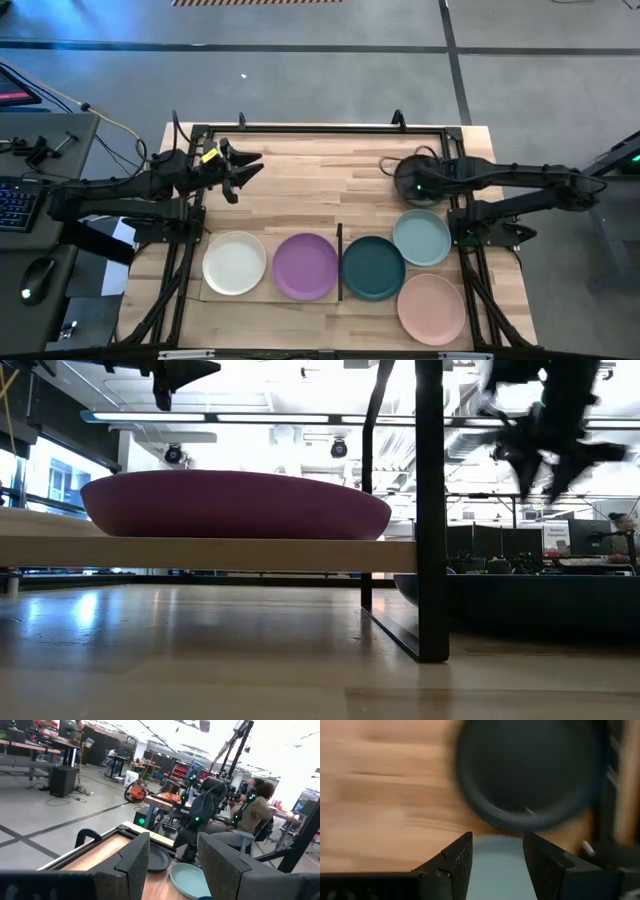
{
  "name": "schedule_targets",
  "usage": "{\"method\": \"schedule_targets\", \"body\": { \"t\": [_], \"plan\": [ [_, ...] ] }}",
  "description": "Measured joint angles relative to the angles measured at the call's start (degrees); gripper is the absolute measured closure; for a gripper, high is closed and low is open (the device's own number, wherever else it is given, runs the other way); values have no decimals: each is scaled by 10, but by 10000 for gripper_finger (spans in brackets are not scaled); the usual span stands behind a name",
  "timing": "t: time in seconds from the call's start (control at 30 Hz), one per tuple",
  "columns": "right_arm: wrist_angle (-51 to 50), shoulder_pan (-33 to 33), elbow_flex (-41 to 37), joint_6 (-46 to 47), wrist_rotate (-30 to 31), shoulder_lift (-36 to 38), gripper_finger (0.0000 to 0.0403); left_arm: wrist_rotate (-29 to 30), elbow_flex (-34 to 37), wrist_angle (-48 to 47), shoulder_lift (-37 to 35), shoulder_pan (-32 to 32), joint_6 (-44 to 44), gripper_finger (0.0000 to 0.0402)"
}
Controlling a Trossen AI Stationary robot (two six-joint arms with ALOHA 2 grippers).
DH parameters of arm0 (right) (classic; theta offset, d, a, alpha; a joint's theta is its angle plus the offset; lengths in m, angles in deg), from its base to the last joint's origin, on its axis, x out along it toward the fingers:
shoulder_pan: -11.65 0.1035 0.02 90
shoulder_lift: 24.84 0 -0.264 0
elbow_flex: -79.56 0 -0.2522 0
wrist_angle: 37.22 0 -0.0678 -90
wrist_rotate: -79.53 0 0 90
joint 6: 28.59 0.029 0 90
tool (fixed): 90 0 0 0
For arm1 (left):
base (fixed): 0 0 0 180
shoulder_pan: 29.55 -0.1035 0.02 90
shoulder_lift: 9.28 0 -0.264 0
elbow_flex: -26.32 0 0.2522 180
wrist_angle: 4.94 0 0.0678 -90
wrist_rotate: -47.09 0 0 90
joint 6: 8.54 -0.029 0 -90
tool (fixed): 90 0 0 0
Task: Place and stack plates onto a shelf
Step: Stack the black plate on top of the violet plate on the shelf
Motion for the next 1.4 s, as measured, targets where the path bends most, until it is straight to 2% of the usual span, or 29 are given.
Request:
{"method": "schedule_targets", "body": {
  "t": [0.1,0.3,0.53,0.7,0.8,0.9,1.1,1.27,1.4],
  "plan": [
    [-1,0,-45,66,-17,7,250,0,0,-6,0,0,-7,245],
    [62,0,-119,152,-41,0,250,0,0,-5,0,0,-14,245],
    [85,0,-134,257,35,-3,250,0,0,-5,0,0,-14,245],
    [119,0,-134,296,49,-11,250,0,0,-5,0,0,-14,245],
    [174,-6,-134,294,62,-31,250,0,0,-6,0,0,-15,245],
    [231,-30,-134,251,62,-64,250,0,0,-5,0,0,-15,245],
    [250,-116,-134,191,77,-119,250,-1,0,-5,0,0,-15,245],
    [302,-187,-134,85,42,-148,250,-3,0,-5,0,0,-15,245],
    [346,-220,-134,37,37,-162,251,-4,0,-6,0,0,-15,245]
  ]
}}
